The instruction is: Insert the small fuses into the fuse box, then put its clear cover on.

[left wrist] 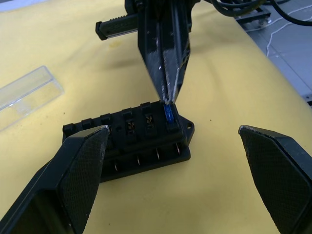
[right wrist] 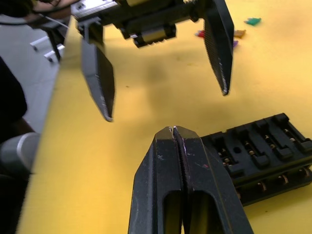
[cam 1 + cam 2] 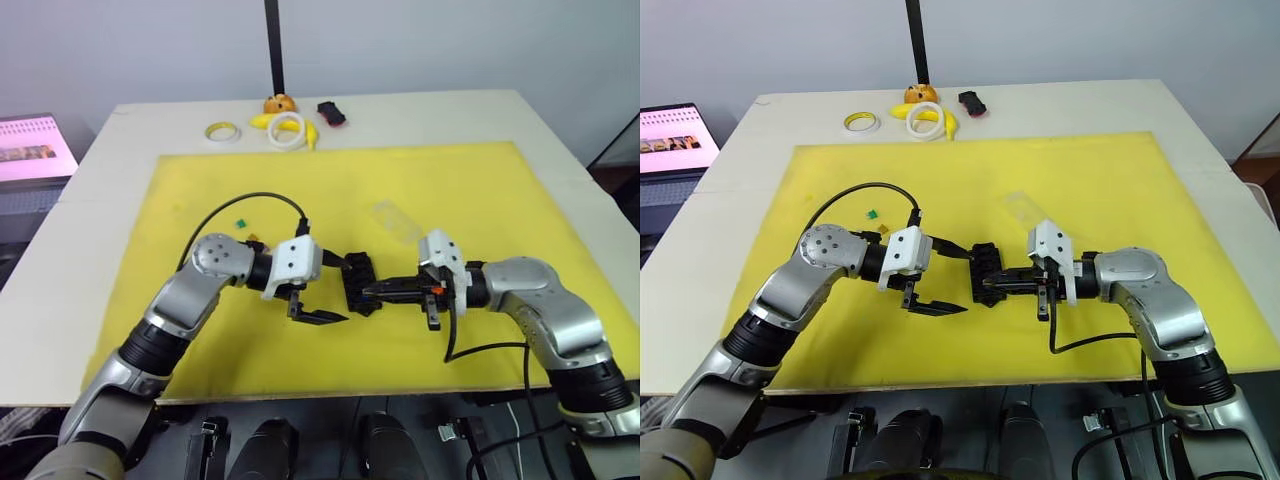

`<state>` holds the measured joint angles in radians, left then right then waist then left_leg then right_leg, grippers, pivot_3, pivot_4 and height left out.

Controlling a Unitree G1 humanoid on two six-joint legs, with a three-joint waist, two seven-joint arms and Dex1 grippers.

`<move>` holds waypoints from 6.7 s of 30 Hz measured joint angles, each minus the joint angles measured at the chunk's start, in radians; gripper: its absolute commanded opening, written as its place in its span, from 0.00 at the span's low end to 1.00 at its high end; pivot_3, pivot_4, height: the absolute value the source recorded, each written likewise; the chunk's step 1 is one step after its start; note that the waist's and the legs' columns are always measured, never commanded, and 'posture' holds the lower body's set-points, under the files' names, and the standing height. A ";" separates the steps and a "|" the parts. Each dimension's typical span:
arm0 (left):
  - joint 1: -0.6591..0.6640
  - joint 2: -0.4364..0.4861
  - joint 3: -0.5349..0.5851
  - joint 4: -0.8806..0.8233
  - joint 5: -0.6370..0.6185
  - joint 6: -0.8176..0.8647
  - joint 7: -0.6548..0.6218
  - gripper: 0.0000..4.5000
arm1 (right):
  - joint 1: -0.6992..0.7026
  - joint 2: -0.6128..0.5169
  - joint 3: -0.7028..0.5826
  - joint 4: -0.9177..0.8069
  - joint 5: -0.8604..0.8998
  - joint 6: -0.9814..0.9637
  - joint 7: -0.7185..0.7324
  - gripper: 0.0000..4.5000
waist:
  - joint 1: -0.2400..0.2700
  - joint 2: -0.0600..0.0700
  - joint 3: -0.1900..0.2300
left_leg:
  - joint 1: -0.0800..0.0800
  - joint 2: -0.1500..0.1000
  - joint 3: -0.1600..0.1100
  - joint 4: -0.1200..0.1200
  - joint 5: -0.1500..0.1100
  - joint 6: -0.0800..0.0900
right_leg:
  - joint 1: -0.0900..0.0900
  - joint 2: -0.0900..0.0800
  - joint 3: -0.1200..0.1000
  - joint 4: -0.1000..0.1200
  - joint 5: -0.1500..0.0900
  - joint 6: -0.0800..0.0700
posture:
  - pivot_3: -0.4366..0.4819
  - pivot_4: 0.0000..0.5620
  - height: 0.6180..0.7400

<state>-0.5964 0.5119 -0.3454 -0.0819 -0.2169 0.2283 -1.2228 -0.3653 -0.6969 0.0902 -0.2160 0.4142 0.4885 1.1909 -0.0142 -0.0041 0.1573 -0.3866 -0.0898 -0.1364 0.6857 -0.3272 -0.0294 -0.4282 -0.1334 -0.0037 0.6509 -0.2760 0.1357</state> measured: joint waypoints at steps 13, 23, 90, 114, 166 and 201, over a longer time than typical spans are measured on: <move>0.027 0.013 -0.001 -0.003 0.011 -0.001 0.006 1.00 | -0.013 -0.014 0.068 0.010 -0.081 -0.022 -0.059 0.01 | 0.001 0.000 0.000 | 0.003 0.000 0.000 0.000 0.000 0.000 | 0.003 0.000 0.000 0.000 0.000 0.000 | 0.48 0.27 1.00; 0.000 -0.003 0.000 0.010 0.013 -0.004 0.008 1.00 | -0.013 -0.032 0.082 -0.025 -0.094 -0.003 -0.075 0.01 | 0.002 0.000 0.000 | 0.010 0.000 0.000 -0.002 0.000 0.000 | 0.009 0.000 0.000 -0.001 0.000 0.000 | 0.48 0.27 1.00; 0.553 0.437 0.765 0.161 -0.374 0.427 0.090 1.00 | 0.481 -0.266 -0.777 -0.066 0.110 0.249 -0.252 0.98 | 0.022 0.001 0.000 | 0.014 0.001 0.002 -0.005 -0.002 0.003 | 0.014 -0.001 0.001 -0.004 0.000 0.000 | 0.48 0.27 1.00; 0.050 0.267 0.879 0.458 -0.688 1.318 0.428 1.00 | -0.069 -0.131 -0.243 -0.392 0.461 0.462 -0.443 0.98 | 0.003 -0.001 0.001 | 0.011 0.001 0.000 -0.004 -0.001 0.002 | 0.009 -0.001 0.001 -0.001 0.000 0.000 | 0.48 0.27 1.00; -0.060 0.005 0.876 0.621 -0.623 1.263 0.573 1.00 | -0.111 -0.096 -0.067 -0.366 0.345 0.398 -0.478 0.98 | 0.029 -0.002 0.000 | 0.011 -0.002 0.000 -0.002 -0.001 0.001 | 0.010 -0.002 0.002 -0.001 0.000 0.000 | 0.48 0.27 1.00; -0.121 -0.052 0.806 0.730 -0.531 1.154 0.535 0.60 | -0.108 -0.097 -0.080 -0.366 0.344 0.399 -0.497 1.00 | 0.055 -0.001 0.000 | 0.013 -0.004 -0.004 -0.002 -0.001 0.001 | 0.015 -0.002 0.001 -0.003 0.000 0.000 | 0.48 0.27 1.00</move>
<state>-0.7178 0.4599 0.4607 0.6478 -0.7482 1.3824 -0.6874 -0.4732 -0.7943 0.0098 -0.5823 0.7585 0.8872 0.6937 0.0412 -0.0053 0.1571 -0.3734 -0.0933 -0.1401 0.6838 -0.3283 -0.0280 -0.4129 -0.1354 -0.0026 0.6476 -0.2760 0.1356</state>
